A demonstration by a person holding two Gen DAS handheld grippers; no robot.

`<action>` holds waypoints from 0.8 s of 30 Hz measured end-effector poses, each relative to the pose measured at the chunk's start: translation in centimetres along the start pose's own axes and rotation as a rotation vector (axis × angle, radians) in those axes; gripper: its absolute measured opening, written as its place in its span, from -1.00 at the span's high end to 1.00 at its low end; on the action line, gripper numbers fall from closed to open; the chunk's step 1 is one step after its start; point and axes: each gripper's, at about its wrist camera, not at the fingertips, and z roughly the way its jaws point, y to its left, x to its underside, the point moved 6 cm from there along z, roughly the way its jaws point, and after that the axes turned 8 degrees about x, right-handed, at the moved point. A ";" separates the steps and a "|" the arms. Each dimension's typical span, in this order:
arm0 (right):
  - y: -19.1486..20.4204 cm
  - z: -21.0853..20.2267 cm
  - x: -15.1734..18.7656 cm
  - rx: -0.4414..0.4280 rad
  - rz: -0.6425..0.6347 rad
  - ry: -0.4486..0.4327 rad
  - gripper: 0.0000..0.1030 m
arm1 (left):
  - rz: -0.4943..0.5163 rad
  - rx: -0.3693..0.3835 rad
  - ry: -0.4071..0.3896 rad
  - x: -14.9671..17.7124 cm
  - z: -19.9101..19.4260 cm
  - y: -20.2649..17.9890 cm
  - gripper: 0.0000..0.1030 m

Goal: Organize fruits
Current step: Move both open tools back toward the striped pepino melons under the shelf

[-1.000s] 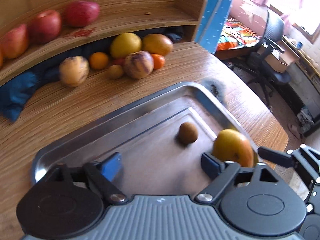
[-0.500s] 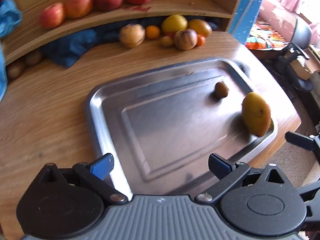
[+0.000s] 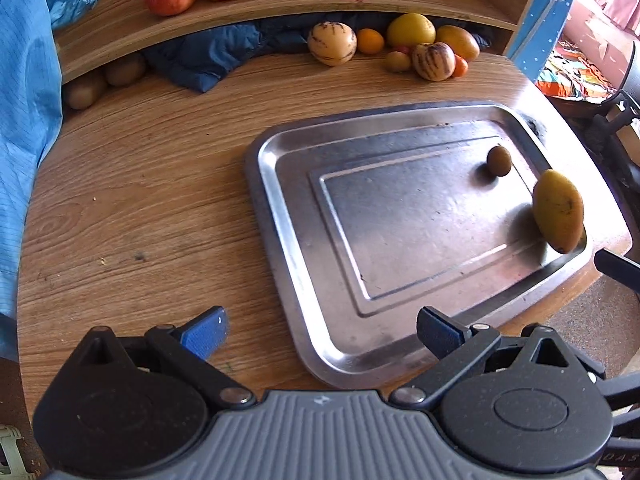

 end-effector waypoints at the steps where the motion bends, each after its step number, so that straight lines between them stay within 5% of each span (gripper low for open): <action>1: 0.1 0.2 -0.2 -0.003 -0.003 -0.001 -0.99 | -0.004 0.000 0.000 -0.2 0.0 0.3 -0.99; 9: 0.4 2.7 -3.5 0.030 -0.003 -0.012 -0.99 | -0.007 0.007 -0.010 -3.9 0.4 2.5 -0.99; 24: 0.1 9.9 -8.5 0.169 0.028 0.019 -0.99 | 0.057 0.077 -0.066 -15.6 4.0 3.5 -0.99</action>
